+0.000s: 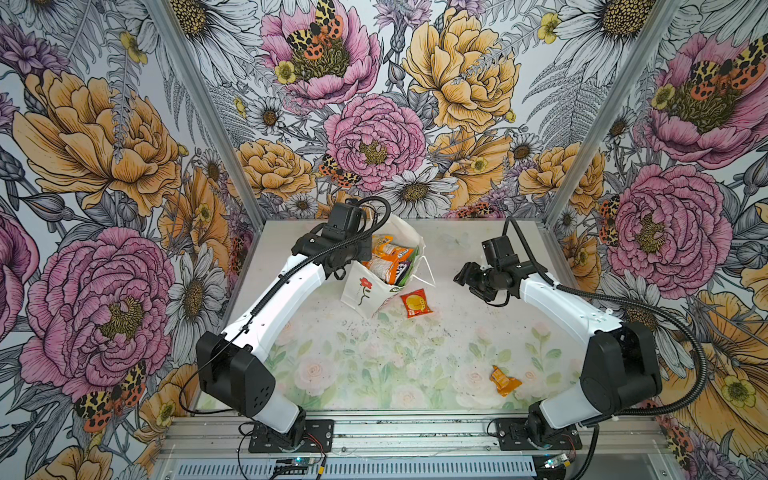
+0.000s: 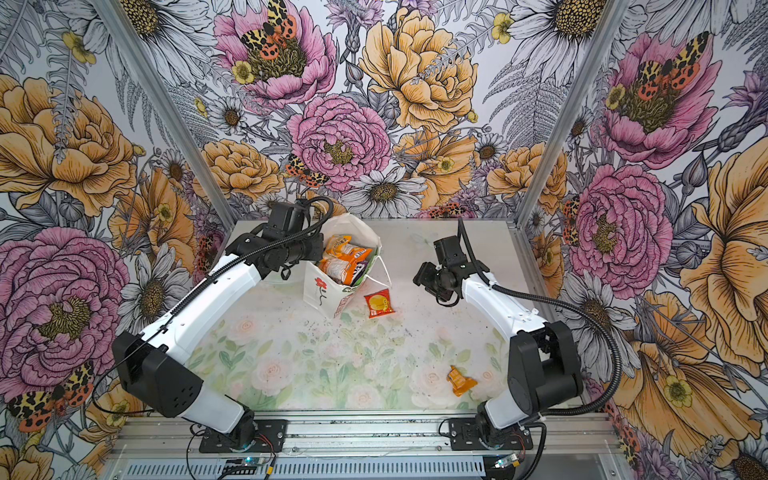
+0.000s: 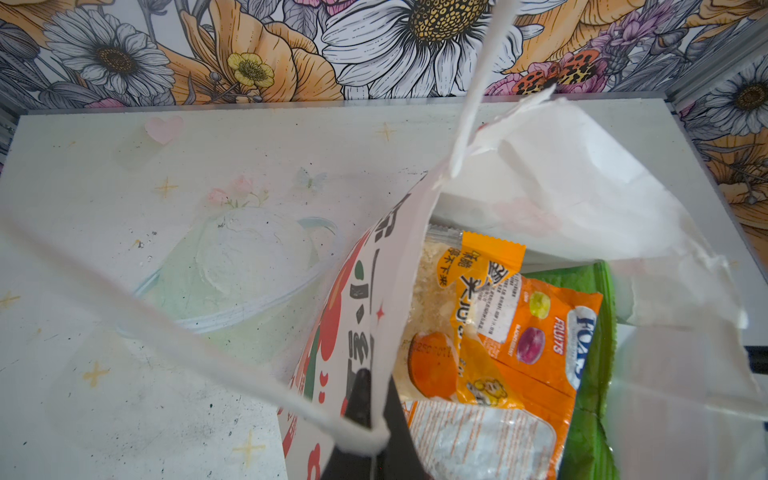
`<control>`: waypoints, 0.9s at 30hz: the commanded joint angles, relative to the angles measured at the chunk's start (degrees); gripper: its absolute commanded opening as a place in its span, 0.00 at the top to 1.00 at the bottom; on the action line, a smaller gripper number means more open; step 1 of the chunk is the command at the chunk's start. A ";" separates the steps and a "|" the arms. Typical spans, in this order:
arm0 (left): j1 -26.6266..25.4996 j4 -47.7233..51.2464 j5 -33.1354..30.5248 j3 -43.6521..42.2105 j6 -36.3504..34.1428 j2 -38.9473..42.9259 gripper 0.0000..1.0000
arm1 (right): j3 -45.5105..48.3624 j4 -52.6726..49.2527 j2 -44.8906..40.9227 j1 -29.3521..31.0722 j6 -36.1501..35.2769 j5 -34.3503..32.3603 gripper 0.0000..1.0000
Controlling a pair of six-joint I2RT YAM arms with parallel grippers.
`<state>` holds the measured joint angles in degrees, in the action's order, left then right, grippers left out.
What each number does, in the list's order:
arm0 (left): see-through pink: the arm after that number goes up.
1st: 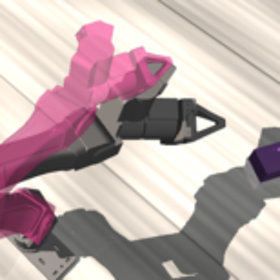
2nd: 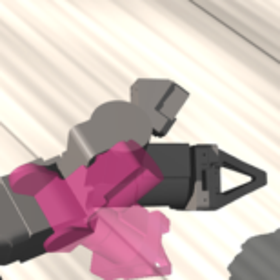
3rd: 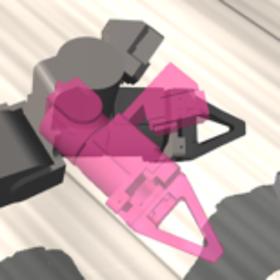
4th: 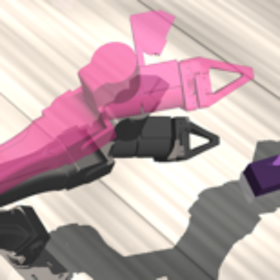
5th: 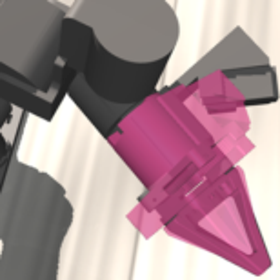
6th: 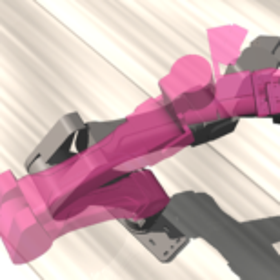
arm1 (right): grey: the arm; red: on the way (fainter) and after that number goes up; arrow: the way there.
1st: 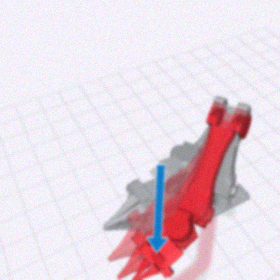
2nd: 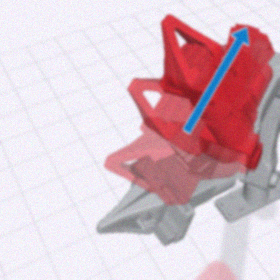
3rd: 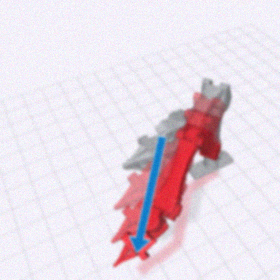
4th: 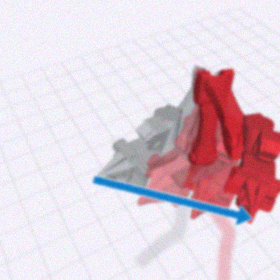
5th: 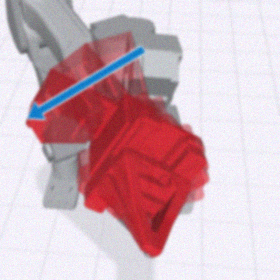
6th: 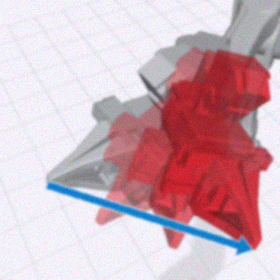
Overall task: Place the snacks into the paper bag
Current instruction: 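Withdraw the right gripper and move it over the red candy packet, then lower the right gripper onto the red candy packet and close on it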
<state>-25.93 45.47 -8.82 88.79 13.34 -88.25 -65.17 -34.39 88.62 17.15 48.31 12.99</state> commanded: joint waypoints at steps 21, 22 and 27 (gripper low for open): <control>0.72 -4.96 -0.32 0.49 0.02 1.55 1.00 | -12.02 2.14 20.71 8.23 -2.96 5.07 0.50; 0.73 -4.96 -0.24 0.48 0.02 1.42 1.00 | -12.16 2.14 21.18 8.26 -3.01 5.27 0.51; 0.75 -4.96 -0.24 0.45 0.17 1.46 1.00 | -12.90 2.13 23.48 8.85 -3.44 6.51 0.55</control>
<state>-25.69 45.47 -8.80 88.79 13.34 -88.25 -76.14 -33.32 110.37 25.36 45.74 18.20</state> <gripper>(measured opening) 0.049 0.452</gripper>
